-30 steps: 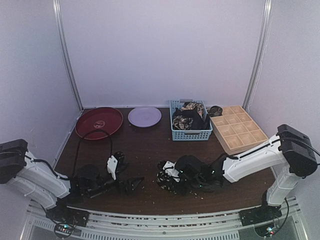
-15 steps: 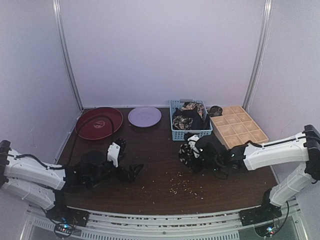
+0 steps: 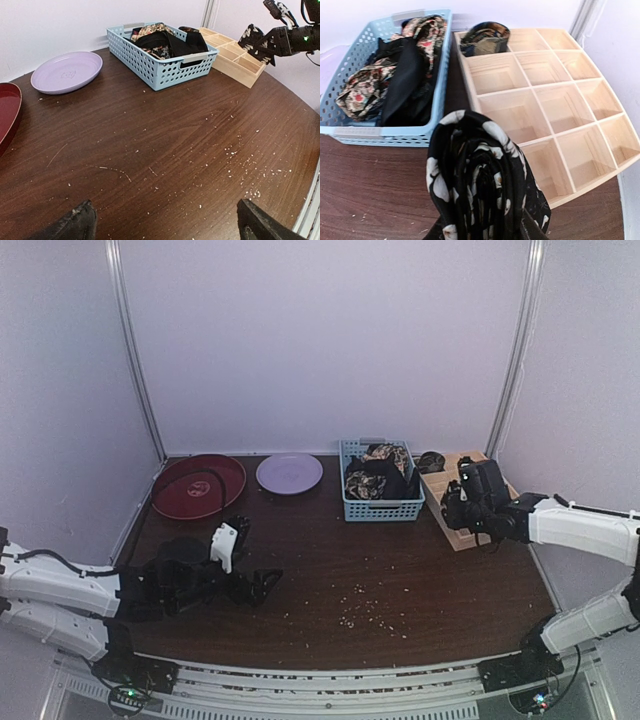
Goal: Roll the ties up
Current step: Place the tie in the storage box.
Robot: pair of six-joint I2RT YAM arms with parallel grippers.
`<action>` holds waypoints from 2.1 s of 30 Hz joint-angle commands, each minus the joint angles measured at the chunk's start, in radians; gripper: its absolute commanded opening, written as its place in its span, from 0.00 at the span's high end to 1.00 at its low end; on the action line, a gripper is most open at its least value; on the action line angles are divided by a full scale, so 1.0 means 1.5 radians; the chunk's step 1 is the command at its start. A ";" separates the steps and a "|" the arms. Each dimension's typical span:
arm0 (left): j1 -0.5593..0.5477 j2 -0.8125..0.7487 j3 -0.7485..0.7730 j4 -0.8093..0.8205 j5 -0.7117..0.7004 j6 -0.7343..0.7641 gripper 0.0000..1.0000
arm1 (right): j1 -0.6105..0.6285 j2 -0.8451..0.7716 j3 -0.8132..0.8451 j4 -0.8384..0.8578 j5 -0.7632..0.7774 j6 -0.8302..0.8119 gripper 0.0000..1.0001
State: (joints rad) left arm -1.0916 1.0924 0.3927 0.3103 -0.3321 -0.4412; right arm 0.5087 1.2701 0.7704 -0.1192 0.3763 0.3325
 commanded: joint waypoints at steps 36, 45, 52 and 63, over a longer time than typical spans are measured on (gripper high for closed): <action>0.011 0.099 0.060 -0.026 0.065 -0.025 0.02 | -0.329 0.387 0.348 -0.120 -0.491 -0.511 0.65; 0.011 0.132 0.099 -0.043 0.064 -0.025 0.02 | -0.337 0.437 0.372 -0.164 -0.454 -0.660 0.67; 0.012 0.170 0.119 -0.043 0.073 -0.028 0.02 | -0.337 0.436 0.363 -0.181 -0.488 -0.767 0.67; 0.012 0.188 0.127 -0.045 0.076 -0.028 0.02 | -0.338 0.463 0.417 -0.347 -0.517 -0.849 0.64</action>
State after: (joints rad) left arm -1.0805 1.3659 0.5529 0.2214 -0.2276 -0.4774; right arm 0.0074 1.9247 1.3705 -0.4500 -0.3859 -0.8898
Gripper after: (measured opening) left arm 0.983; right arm 0.359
